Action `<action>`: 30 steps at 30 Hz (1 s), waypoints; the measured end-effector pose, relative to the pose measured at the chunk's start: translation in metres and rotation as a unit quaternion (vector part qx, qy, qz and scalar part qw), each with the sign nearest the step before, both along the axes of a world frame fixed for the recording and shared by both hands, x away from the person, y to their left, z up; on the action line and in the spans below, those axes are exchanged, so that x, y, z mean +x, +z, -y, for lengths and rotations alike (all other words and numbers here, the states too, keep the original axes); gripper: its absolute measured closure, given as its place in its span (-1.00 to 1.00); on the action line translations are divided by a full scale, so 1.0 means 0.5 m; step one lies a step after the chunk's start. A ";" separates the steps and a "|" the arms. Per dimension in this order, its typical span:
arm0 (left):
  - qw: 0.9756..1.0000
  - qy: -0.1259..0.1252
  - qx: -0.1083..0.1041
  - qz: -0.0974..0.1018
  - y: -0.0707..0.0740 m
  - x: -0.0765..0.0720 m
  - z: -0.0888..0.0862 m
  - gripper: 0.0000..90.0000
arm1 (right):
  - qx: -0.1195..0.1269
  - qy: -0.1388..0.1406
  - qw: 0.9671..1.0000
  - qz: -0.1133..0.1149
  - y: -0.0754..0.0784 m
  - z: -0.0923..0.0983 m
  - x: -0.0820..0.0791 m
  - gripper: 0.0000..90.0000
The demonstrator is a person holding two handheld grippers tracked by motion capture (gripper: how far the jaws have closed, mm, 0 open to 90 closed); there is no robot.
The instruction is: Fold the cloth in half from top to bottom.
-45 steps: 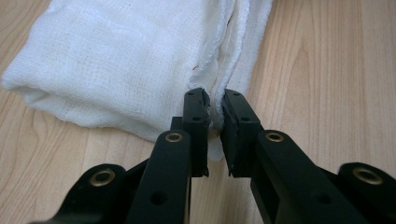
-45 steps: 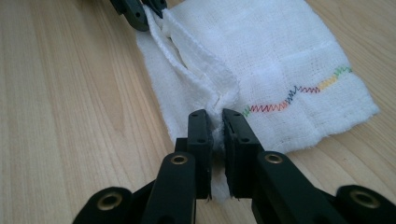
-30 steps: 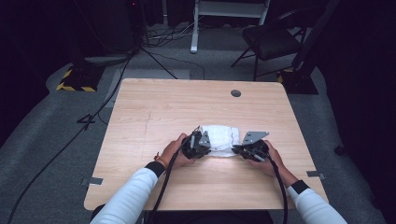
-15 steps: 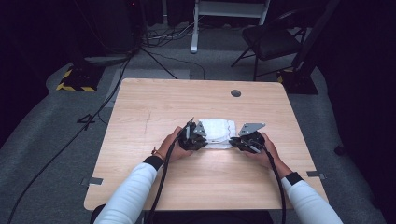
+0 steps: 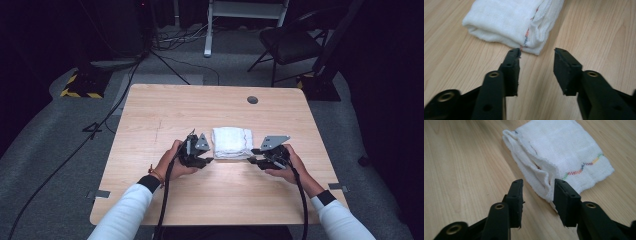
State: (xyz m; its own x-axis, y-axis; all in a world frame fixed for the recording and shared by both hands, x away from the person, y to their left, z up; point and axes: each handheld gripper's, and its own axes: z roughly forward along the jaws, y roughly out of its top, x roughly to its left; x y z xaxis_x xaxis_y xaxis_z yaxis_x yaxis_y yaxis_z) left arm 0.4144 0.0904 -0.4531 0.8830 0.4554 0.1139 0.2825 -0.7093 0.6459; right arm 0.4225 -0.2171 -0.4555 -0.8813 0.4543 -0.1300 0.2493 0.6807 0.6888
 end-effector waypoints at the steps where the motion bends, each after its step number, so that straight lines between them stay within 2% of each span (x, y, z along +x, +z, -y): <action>1: 1.000 0.006 0.001 0.001 0.003 -0.005 -0.004 0.13 | -0.003 -0.002 1.000 -0.001 0.002 0.001 -0.003 0.19; 5: 1.000 0.012 0.008 0.011 0.016 -0.029 -0.013 -0.10 | -0.010 -0.012 1.000 0.001 0.009 0.008 -0.013 0.01; 11: 1.000 0.016 0.009 0.006 0.011 -0.052 -0.021 -0.34 | -0.013 -0.020 1.000 0.006 0.013 0.030 -0.034 -0.14; 13: 1.000 0.019 0.018 0.007 0.007 -0.058 -0.023 -0.36 | -0.015 -0.028 0.999 0.006 0.012 0.040 -0.040 -0.18; 16: 1.000 0.024 0.018 0.004 0.003 -0.066 -0.031 -0.41 | -0.021 -0.035 0.999 0.008 0.013 0.057 -0.048 -0.24; 18: 0.999 0.029 0.023 0.013 -0.001 -0.072 -0.035 -0.41 | -0.031 -0.038 0.999 0.006 0.013 0.066 -0.052 -0.27; 23: 0.999 0.032 0.037 0.009 -0.008 -0.084 -0.054 -0.45 | -0.040 -0.050 0.998 0.010 0.011 0.091 -0.067 -0.31; 27: 0.998 0.047 0.044 0.016 -0.016 -0.098 -0.075 -0.47 | -0.044 -0.062 0.997 0.012 0.006 0.112 -0.080 -0.32; 30: 0.996 0.068 0.058 0.024 -0.023 -0.105 -0.094 -0.53 | -0.046 -0.069 0.996 0.005 0.002 0.130 -0.090 -0.32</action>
